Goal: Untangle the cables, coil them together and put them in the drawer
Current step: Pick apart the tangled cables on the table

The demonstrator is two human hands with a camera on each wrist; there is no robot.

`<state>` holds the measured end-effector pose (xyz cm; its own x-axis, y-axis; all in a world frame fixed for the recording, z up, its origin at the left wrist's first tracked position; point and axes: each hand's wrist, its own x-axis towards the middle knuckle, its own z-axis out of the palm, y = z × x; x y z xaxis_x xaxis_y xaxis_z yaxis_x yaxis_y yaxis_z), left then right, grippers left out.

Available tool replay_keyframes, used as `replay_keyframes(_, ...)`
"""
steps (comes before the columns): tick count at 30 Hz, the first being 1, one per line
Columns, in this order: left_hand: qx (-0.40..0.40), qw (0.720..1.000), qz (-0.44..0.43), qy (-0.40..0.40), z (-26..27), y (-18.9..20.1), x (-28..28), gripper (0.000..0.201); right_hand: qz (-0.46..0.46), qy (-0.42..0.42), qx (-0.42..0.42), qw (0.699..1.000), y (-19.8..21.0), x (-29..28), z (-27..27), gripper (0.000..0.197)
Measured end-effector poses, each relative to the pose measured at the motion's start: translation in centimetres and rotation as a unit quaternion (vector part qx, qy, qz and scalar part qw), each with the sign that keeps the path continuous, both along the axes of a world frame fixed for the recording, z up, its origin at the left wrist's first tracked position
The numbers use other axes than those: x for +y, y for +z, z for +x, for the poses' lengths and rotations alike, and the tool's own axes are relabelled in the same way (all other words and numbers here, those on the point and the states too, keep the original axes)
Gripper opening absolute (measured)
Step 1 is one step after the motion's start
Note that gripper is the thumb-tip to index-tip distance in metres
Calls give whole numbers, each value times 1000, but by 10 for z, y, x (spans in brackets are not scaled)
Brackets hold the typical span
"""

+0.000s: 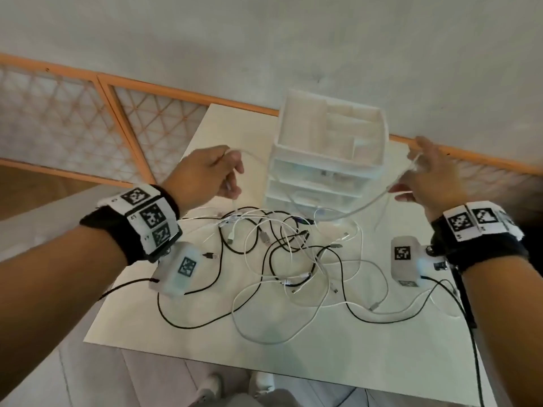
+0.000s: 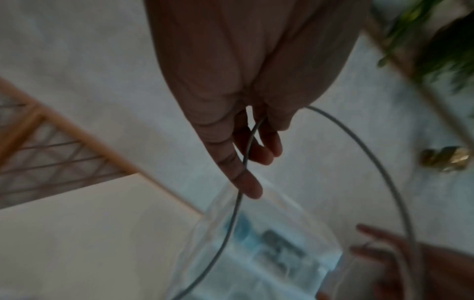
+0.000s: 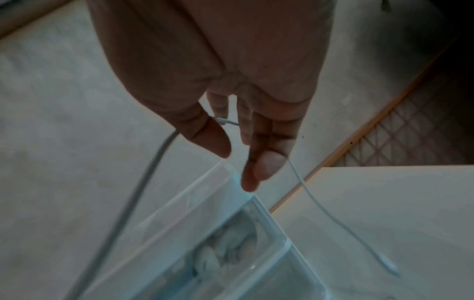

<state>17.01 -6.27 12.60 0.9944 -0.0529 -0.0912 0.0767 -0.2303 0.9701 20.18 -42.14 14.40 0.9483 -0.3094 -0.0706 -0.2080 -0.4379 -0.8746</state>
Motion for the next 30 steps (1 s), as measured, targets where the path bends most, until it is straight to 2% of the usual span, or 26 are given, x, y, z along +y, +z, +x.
replay_keyframes(1, -25, 1000, 14, -11, 2, 13, -7, 32, -28, 15, 14, 999, -2, 3, -4, 81)
replay_keyframes(3, -58, 996, 65, -33, 5, 30, -20, 31, -93, 28, 17, 995, -2, 12, -13, 89)
replay_keyframes(8, -73, 978, 180, -77, -4, 38, -62, 29, -127, 105, -40, 985, 10, 58, -41, 73)
replay_keyframes(10, -69, 972, 211, -79, -5, 35, -73, 28, -168, 140, -33, 975, 6, 71, -48, 76)
replay_keyframes(12, -50, 967, 232, -86, -5, 33, -78, 25, -183, 157, 12, 970, -1, 73, -50, 81)
replay_keyframes(15, -22, 970, 226, -89, -4, 30, -77, 20, -183, 129, 39, 974, -7, 66, -54, 82)
replay_keyframes(17, -15, 970, 222, -93, -3, 31, -77, 18, -149, 128, -19, 980, -3, 64, -59, 74)
replay_keyframes(19, -31, 971, 211, -111, -5, 33, -79, 17, -103, 193, -34, 975, 6, 73, -68, 66)
replay_keyframes(20, -47, 971, 198, -125, -6, 35, -81, 17, -115, 234, -14, 965, 7, 78, -70, 60)
replay_keyframes(22, -78, 968, 184, -150, -8, 37, -84, 16, -204, 274, 25, 939, -4, 80, -65, 32)
replay_keyframes(23, -84, 966, 189, -155, -9, 36, -82, 15, -249, 258, 45, 932, -13, 74, -58, 20)
replay_keyframes(25, -77, 960, 225, -149, -10, 26, -72, 15, -280, 176, 112, 937, -31, 48, -42, 22)
replay_keyframes(28, -43, 931, 329, -155, -13, -4, -49, 20, -185, 35, 155, 970, -41, 2, -19, 30)
replay_keyframes(30, -15, 916, 367, -158, -16, -28, -38, 25, -141, -7, 146, 979, -37, -20, -1, 47)
